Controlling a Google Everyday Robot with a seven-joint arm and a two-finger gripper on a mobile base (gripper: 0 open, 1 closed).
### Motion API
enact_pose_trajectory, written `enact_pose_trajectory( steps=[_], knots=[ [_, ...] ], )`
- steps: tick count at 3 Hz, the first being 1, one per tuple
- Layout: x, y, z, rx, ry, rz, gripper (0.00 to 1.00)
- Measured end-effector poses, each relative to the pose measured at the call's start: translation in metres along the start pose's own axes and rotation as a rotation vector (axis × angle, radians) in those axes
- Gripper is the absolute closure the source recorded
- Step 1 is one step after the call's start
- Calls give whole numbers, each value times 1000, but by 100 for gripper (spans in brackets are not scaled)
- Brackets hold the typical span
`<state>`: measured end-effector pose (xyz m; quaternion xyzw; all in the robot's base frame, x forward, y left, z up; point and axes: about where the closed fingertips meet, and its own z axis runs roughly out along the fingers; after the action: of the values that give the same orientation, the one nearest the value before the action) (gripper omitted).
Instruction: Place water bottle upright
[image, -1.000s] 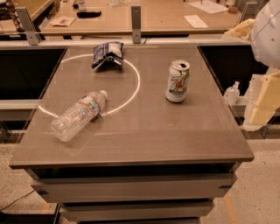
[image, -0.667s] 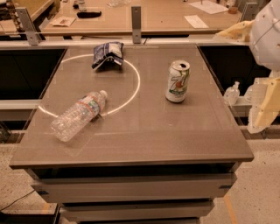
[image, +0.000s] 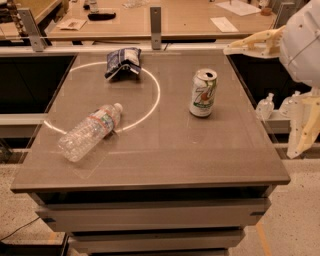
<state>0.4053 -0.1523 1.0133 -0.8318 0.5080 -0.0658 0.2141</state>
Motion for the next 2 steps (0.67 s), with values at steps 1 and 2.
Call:
enact_pose_trajectory(
  steps=[1,2],
  knots=[
    [-10,8,5,-46,-13,-146,0],
    [-14,12,7,-91,-3,-276,0]
  ],
)
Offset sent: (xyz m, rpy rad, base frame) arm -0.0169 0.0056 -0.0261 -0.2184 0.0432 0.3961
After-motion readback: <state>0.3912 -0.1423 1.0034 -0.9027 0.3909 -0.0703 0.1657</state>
